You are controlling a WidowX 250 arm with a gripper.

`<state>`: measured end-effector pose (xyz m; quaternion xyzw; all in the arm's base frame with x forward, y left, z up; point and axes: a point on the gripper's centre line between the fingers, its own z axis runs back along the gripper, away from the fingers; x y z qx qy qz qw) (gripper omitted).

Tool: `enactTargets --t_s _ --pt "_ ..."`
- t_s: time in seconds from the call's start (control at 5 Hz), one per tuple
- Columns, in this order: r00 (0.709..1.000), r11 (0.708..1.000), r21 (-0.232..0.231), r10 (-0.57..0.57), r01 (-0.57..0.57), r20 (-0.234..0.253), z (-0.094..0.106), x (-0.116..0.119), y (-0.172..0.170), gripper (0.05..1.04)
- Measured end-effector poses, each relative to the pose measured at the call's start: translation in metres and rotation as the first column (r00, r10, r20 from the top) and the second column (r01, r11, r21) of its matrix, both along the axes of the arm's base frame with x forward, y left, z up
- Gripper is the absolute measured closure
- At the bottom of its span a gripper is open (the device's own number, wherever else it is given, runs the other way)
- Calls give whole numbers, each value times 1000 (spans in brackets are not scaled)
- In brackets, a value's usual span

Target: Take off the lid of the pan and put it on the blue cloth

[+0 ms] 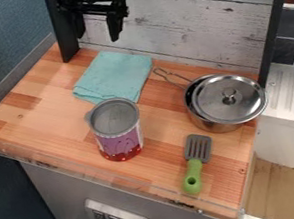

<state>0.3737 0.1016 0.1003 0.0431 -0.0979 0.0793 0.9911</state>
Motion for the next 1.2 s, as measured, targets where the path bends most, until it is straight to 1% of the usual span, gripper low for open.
enactTargets --t_s 0.2,0.4,0.6,0.8,1.0,1.2 --pt "999 1000 -13 -2 1 -36 -14 -2 -2 85" --pt "995 995 -31 -95 94 -36 -19 5 -38 85" --pt "977 976 -55 -212 210 -31 -23 8 -91 85" --pt "949 945 -96 -314 311 -14 -22 8 -138 85" --pt "923 910 -160 -385 382 11 -20 4 -178 85" --pt "913 899 -176 -407 401 4 -23 0 -195 85"
